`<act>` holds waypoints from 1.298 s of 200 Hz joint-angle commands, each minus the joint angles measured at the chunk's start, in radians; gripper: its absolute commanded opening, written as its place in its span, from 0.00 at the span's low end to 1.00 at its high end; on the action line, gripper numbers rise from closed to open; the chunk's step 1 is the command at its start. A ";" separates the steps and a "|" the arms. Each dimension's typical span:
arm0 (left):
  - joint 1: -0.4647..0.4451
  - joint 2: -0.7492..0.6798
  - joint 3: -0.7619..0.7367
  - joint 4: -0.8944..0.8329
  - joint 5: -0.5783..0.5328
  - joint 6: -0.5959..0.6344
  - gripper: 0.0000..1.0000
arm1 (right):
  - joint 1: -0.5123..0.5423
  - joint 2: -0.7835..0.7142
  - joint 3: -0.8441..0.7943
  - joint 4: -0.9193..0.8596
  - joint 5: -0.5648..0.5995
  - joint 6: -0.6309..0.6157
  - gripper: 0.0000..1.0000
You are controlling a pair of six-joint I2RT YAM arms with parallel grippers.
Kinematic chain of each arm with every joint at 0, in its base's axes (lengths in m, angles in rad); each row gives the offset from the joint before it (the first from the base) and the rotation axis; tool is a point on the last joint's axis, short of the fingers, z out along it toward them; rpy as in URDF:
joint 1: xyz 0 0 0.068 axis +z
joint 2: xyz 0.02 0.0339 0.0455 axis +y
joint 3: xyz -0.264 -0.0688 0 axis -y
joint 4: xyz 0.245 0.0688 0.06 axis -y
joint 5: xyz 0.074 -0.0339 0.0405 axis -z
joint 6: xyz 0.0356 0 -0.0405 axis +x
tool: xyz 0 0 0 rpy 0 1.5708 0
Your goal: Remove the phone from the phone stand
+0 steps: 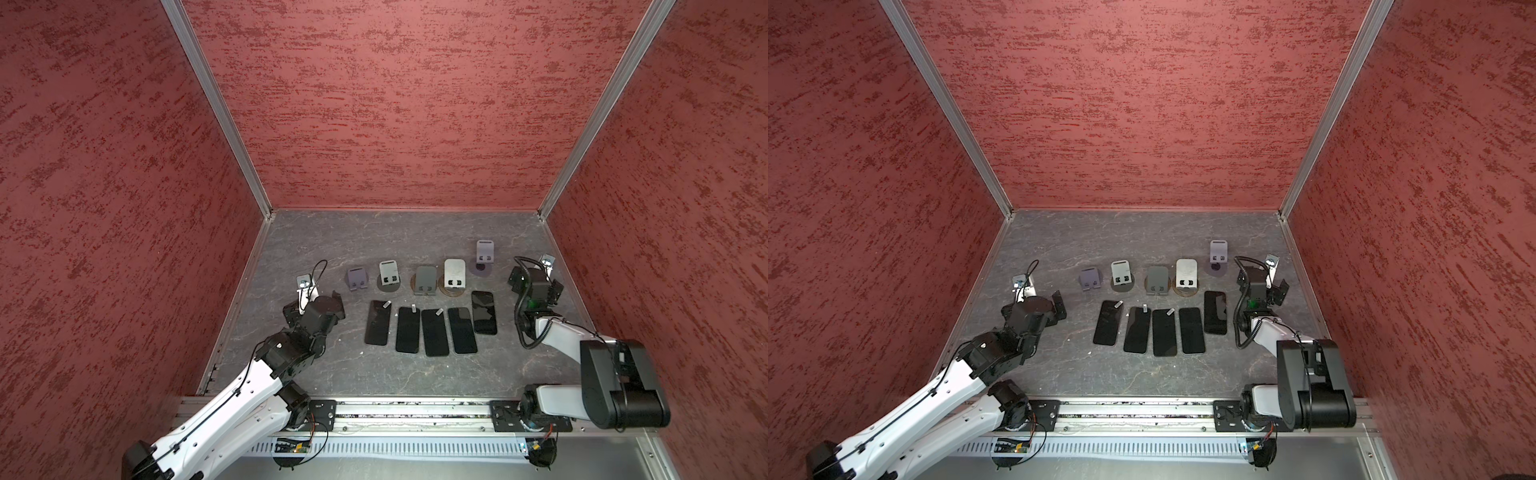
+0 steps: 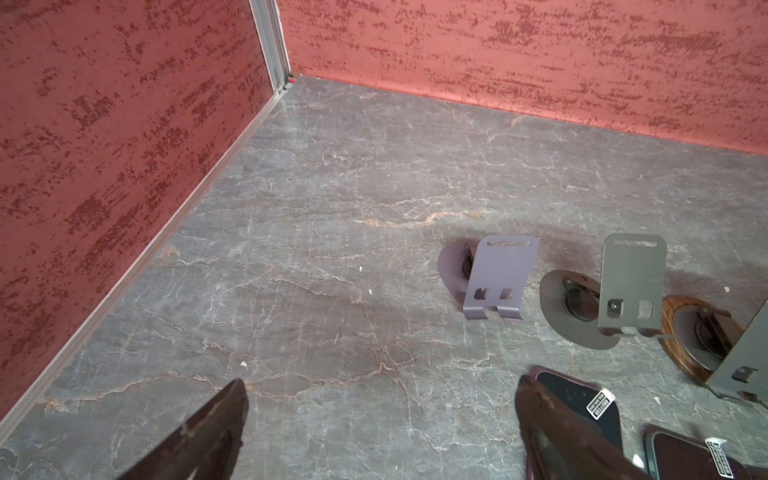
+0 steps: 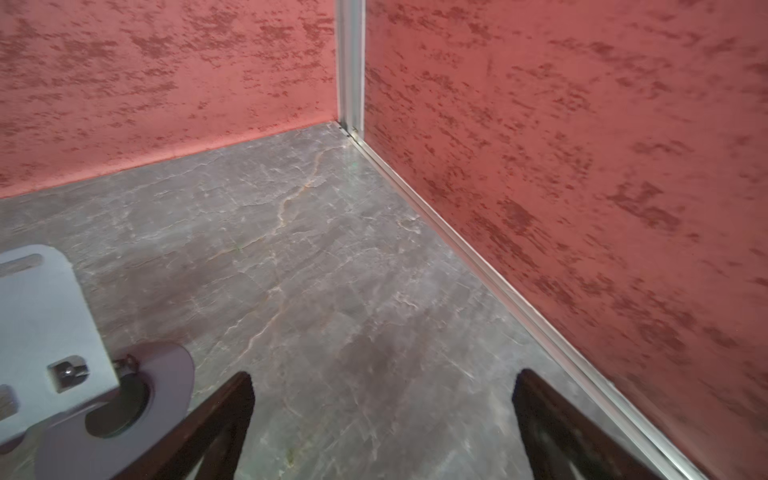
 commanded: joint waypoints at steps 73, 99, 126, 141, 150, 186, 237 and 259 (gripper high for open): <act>0.266 0.009 -0.243 0.638 0.035 0.348 1.00 | -0.004 0.166 -0.175 0.644 -0.329 -0.125 0.99; 0.351 0.110 -0.328 0.946 0.134 0.405 1.00 | -0.006 0.177 -0.179 0.671 -0.328 -0.129 0.99; 0.444 0.264 -0.350 1.152 0.232 0.430 1.00 | -0.006 0.177 -0.181 0.672 -0.324 -0.128 0.99; 0.481 0.348 -0.361 1.258 0.296 0.432 0.99 | -0.006 0.177 -0.180 0.673 -0.323 -0.127 0.99; 0.503 0.393 -0.360 1.298 0.341 0.423 0.99 | -0.006 0.177 -0.181 0.674 -0.323 -0.128 0.99; 0.547 0.609 -0.322 1.474 0.450 0.436 0.99 | -0.006 0.177 -0.181 0.674 -0.323 -0.128 0.99; 0.586 0.869 -0.262 1.638 0.549 0.478 1.00 | -0.006 0.177 -0.181 0.674 -0.324 -0.128 0.99; 0.597 0.869 -0.206 1.526 0.549 0.459 1.00 | -0.006 0.177 -0.178 0.672 -0.323 -0.127 0.99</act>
